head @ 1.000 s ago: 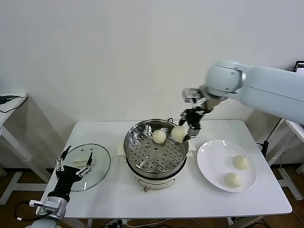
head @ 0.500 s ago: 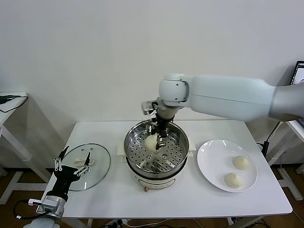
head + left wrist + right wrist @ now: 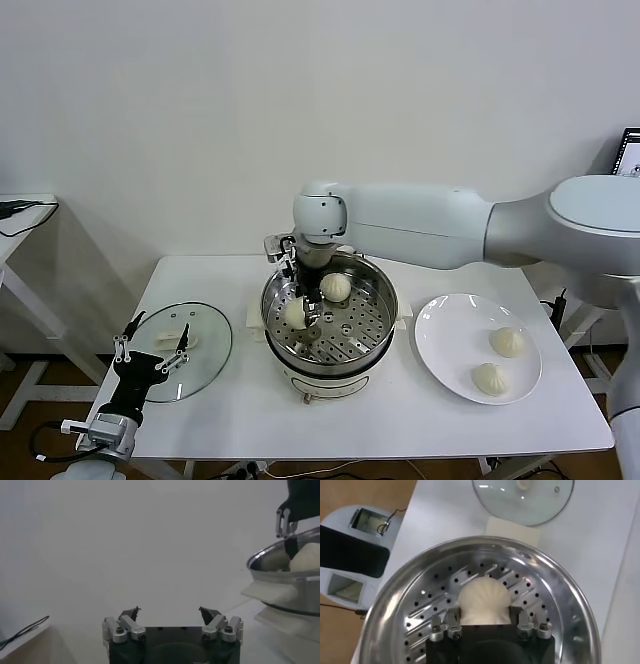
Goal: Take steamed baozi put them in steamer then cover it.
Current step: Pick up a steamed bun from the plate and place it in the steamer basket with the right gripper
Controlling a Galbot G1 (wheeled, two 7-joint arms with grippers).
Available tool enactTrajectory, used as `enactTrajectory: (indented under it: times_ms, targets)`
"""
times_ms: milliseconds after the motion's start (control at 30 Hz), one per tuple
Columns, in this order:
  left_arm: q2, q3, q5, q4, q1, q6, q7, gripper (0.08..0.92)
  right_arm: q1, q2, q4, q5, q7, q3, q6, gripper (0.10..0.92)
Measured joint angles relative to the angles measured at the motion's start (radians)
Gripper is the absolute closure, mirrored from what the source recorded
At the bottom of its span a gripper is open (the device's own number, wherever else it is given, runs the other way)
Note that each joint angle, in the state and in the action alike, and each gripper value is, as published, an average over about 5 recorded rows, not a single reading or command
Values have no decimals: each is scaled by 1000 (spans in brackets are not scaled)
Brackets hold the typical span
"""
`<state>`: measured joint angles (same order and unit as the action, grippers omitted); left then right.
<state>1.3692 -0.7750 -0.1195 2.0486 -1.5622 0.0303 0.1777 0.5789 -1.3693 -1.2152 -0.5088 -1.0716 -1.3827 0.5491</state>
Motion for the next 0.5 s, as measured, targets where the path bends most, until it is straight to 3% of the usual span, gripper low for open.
enactTrajectory:
  times_ms: [333,500]
  targets:
    - [2,-2,2,-6,1,5,3,177,-29,-32,37,29,-3,7,-2,363]
    - [3,-4,2,-6,-1,7,3,177,-33,-32,39,33,-6,11,-5,266]
